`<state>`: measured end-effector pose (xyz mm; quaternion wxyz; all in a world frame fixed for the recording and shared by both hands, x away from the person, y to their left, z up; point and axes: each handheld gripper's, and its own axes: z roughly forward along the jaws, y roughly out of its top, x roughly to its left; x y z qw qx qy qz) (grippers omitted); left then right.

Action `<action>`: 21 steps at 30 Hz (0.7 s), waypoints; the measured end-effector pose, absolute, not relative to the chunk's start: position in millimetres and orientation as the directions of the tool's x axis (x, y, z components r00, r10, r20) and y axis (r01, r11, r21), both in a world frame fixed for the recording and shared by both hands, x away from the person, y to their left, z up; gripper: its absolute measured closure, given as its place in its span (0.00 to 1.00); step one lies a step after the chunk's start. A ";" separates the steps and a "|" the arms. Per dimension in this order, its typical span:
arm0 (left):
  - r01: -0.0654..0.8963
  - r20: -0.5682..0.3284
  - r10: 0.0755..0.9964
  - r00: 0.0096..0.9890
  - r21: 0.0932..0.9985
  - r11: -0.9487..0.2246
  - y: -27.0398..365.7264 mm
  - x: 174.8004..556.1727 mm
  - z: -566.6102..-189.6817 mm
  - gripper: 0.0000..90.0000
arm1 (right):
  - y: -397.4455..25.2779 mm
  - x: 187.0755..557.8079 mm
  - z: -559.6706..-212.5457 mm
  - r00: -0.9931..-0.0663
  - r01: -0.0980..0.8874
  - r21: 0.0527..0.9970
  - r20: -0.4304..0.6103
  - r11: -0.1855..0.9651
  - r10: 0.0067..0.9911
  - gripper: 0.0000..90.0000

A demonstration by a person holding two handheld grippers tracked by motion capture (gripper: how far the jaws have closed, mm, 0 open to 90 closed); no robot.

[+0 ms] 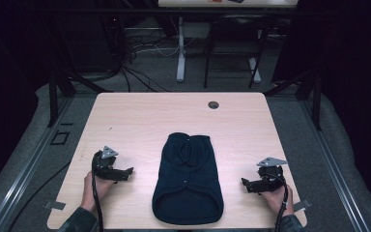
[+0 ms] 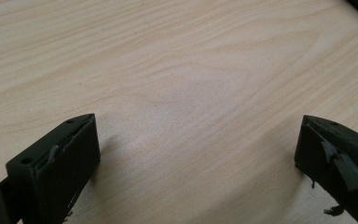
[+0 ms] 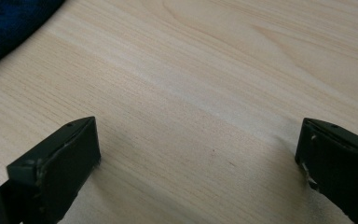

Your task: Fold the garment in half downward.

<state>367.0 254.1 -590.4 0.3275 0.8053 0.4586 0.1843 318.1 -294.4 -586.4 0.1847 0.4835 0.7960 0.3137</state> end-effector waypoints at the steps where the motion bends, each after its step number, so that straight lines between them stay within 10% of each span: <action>1: 0.618 -0.003 0.859 0.511 0.696 -0.365 254.1 366.9 -590.4 0.00 | -294.4 318.1 -586.4 -0.464 0.654 0.678 0.009 0.336 0.886 0.00; 21: 0.602 0.001 0.864 0.504 0.717 -0.352 255.6 367.2 -589.9 0.05 | -294.8 320.4 -583.1 -0.470 0.664 0.655 -0.011 0.361 0.883 0.00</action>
